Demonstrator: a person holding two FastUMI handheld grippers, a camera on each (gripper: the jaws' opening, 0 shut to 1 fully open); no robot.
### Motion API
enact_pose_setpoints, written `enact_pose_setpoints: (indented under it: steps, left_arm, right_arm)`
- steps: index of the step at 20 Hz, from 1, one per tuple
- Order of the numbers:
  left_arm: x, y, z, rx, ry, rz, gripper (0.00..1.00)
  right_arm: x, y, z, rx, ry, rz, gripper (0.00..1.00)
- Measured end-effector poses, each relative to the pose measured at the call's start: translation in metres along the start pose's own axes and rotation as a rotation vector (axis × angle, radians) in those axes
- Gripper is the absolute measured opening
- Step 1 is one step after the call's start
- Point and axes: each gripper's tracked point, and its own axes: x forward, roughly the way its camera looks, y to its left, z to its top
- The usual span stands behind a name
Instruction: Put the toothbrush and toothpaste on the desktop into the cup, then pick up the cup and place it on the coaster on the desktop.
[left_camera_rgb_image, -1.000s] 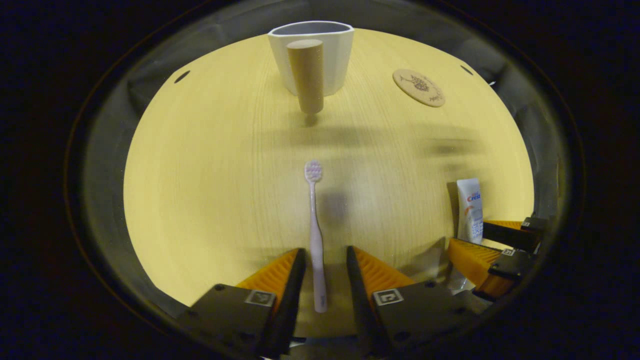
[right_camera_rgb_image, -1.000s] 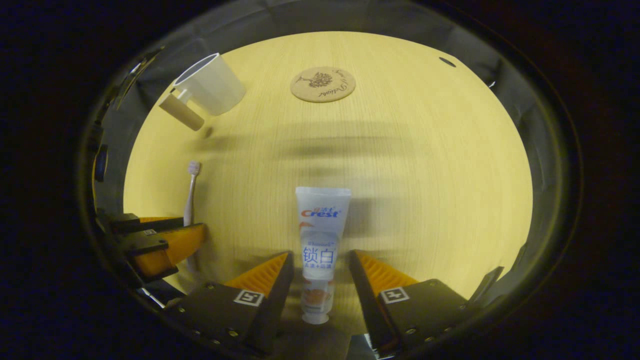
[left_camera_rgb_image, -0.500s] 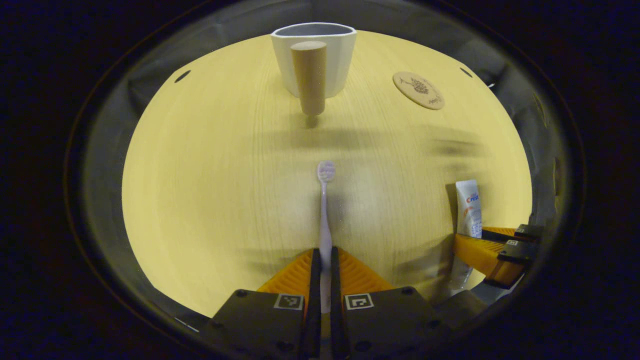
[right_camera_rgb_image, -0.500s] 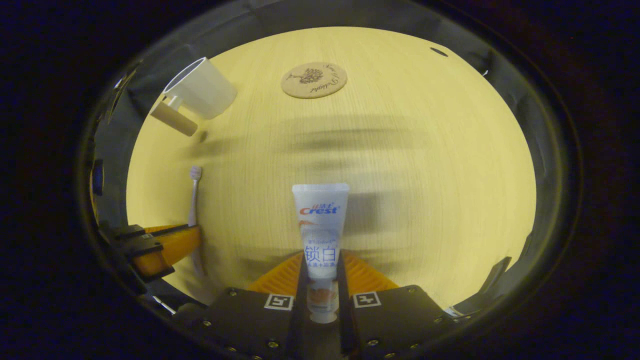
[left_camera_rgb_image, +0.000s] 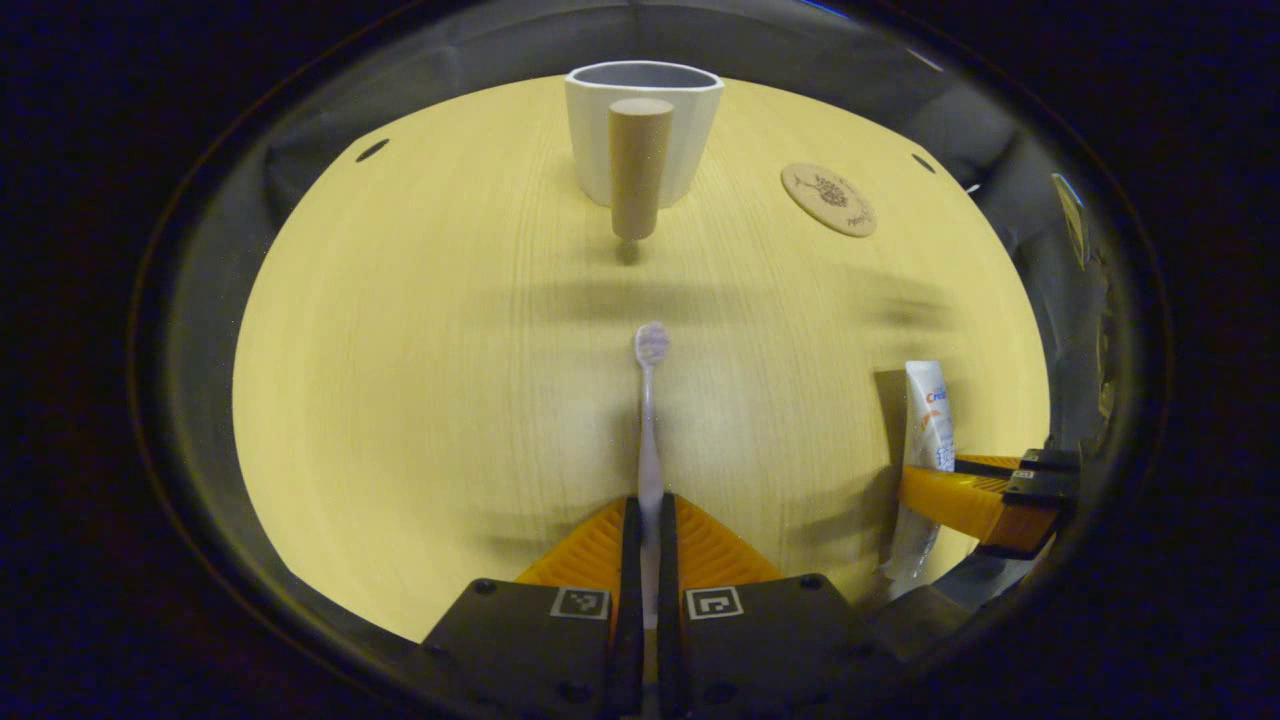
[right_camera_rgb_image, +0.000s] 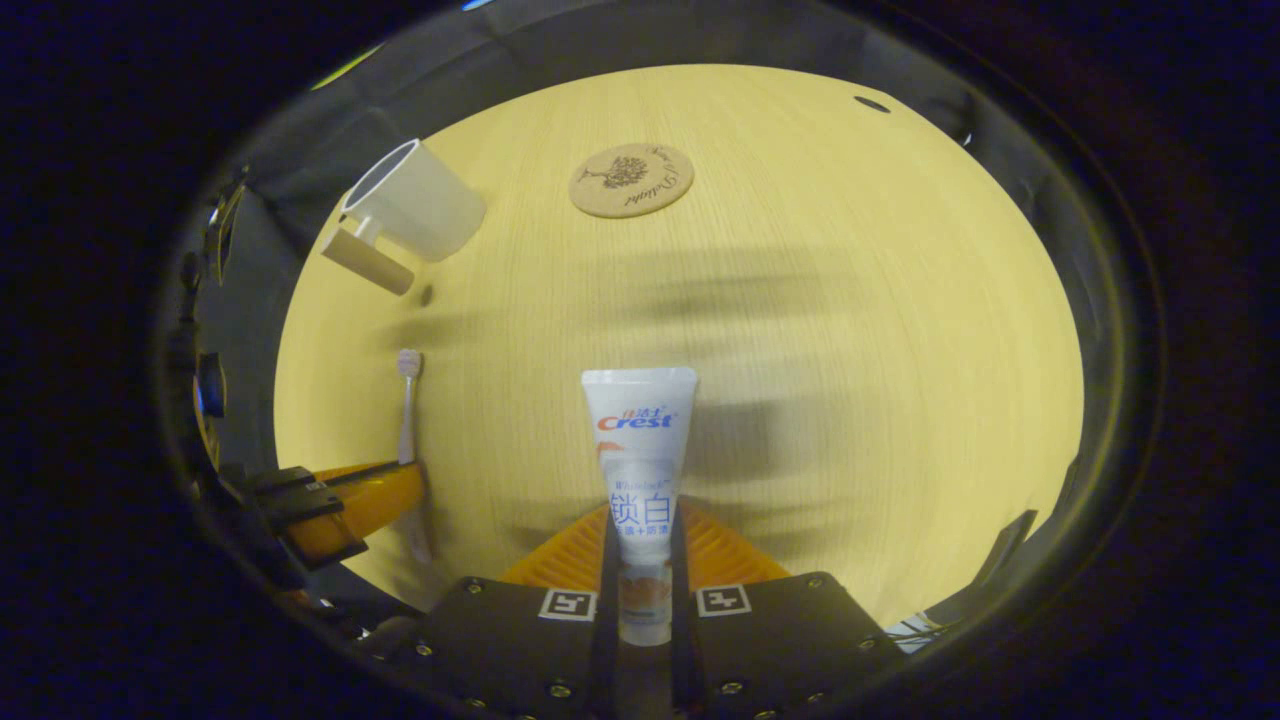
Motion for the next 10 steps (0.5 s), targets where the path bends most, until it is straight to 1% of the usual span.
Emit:
enact_pose_setpoints:
  steps: [3,4,5,8,10]
  left_arm:
    - [-0.010,0.000,0.004,-0.016,-0.061,-0.005,0.14]
    - [-0.015,0.001,0.007,-0.018,-0.085,-0.002,0.19]
    - [-0.020,0.000,0.009,-0.021,-0.111,-0.004,0.14]
    - [-0.043,0.002,0.019,-0.016,-0.194,0.001,0.14]
    - [-0.068,0.009,0.027,-0.017,-0.265,0.004,0.14]
  right_arm:
    - [-0.009,0.003,0.008,0.000,-0.062,0.022,0.21]
    - [-0.013,0.004,0.012,-0.001,-0.086,0.032,0.21]
    - [-0.018,0.006,0.014,-0.005,-0.111,0.043,0.21]
    - [-0.034,0.011,0.028,-0.029,-0.196,0.065,0.21]
    - [-0.044,0.014,0.038,-0.046,-0.255,0.074,0.21]
